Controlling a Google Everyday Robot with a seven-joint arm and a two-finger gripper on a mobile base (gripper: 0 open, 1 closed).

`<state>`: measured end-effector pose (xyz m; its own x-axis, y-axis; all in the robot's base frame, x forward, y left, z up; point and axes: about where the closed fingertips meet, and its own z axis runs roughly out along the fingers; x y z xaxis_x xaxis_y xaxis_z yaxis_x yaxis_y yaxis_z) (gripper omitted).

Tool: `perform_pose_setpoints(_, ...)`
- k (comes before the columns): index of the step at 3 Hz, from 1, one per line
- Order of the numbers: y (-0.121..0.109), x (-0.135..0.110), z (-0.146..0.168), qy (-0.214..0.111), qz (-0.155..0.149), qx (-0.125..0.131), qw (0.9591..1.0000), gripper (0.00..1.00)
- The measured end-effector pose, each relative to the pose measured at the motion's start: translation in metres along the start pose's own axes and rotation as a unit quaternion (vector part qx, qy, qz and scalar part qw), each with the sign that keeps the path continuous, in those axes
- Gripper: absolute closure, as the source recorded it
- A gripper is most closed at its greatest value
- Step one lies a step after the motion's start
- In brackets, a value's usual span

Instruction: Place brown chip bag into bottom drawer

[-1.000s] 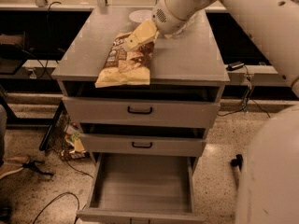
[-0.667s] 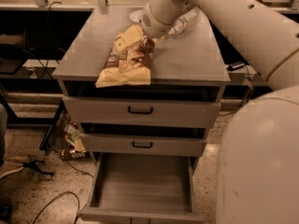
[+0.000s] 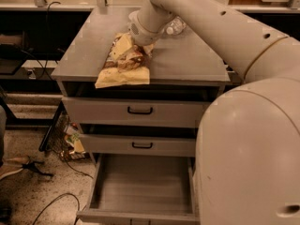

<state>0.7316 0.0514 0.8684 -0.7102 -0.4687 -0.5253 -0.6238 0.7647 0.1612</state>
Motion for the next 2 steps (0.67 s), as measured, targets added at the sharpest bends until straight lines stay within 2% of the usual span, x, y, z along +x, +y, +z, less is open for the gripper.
perform_pose_setpoints(1,0.0,0.0,0.003,-0.006,0.006,-0.002,1.0,0.49)
perform_pose_setpoints(2,0.006,-0.001,-0.013,-0.03,0.002,-0.009,0.9995,0.72)
